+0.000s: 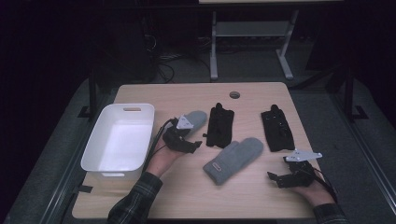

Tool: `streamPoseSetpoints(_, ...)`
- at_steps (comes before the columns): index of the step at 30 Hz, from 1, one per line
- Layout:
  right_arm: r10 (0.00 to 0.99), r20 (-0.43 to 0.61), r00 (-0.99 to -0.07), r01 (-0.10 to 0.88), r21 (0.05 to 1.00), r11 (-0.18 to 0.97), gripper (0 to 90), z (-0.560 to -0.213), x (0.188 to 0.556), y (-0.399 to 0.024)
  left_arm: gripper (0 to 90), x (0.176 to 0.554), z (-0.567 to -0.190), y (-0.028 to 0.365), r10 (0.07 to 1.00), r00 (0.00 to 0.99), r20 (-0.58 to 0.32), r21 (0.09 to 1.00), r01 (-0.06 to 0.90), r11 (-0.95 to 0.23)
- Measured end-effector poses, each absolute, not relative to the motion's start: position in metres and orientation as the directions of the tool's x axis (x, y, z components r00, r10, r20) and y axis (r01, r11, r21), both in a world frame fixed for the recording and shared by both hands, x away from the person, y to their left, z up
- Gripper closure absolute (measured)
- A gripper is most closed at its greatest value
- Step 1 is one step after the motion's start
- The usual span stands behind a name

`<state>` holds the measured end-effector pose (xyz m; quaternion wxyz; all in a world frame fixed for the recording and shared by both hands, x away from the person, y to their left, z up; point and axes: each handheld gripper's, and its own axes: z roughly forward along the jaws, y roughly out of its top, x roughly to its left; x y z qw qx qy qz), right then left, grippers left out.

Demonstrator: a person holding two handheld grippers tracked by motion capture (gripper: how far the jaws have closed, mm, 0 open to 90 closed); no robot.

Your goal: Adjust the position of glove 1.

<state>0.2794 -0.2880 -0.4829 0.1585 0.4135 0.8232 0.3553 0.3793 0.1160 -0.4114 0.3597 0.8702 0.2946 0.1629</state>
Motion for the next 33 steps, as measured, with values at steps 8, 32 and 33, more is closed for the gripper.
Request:
streamPoseSetpoints(8,0.793,0.033,-0.608,0.568,0.716,0.406,7.9,-0.483,0.279,-0.288,35.9,0.417,-0.409,0.111,0.683,0.722,0.112,0.706,0.425,-0.566)
streamPoseSetpoints(32,0.793,0.033,-0.609,0.568,0.716,0.406,7.9,-0.483,0.279,-0.288,33.3,0.46,-0.453,0.116,0.754,0.655,0.039,0.612,0.581,-0.537)
streamPoseSetpoints(33,0.793,0.033,-0.609,0.568,0.716,0.406,7.9,-0.483,0.279,-0.288,34.3,0.46,-0.454,0.116,0.756,0.653,0.041,0.614,0.581,-0.534)
